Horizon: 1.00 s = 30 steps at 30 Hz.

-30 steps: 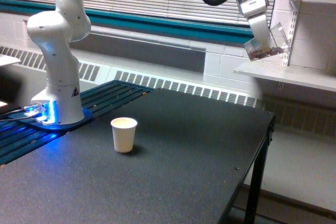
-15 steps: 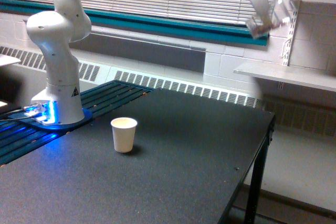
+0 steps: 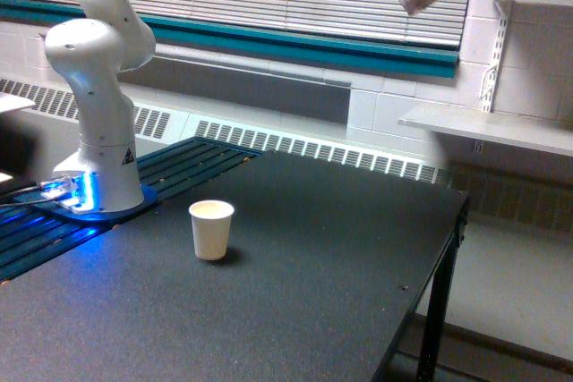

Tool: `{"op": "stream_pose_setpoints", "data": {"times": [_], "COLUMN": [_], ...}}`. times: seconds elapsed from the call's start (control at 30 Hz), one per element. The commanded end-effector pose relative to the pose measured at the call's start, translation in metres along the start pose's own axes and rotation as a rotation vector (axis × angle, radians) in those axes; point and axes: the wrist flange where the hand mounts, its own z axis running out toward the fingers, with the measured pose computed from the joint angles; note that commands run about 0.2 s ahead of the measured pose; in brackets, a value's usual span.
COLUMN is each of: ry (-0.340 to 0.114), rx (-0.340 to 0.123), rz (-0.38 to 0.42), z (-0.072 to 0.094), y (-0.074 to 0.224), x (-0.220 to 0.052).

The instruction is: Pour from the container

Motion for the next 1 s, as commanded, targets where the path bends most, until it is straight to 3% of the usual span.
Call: {"op": "stream_pose_setpoints", "data": {"times": [0.03,0.53,1.0], "ry": [-0.005,-0.044,-0.106], "rx": [-0.014,-0.039,-0.096], "rz": [0.012,0.057,0.108], "z": [-0.003,-0.011,0.002], "y": [0.021,0.068,0.122], "x": [-0.014,-0.061,-0.116]}}
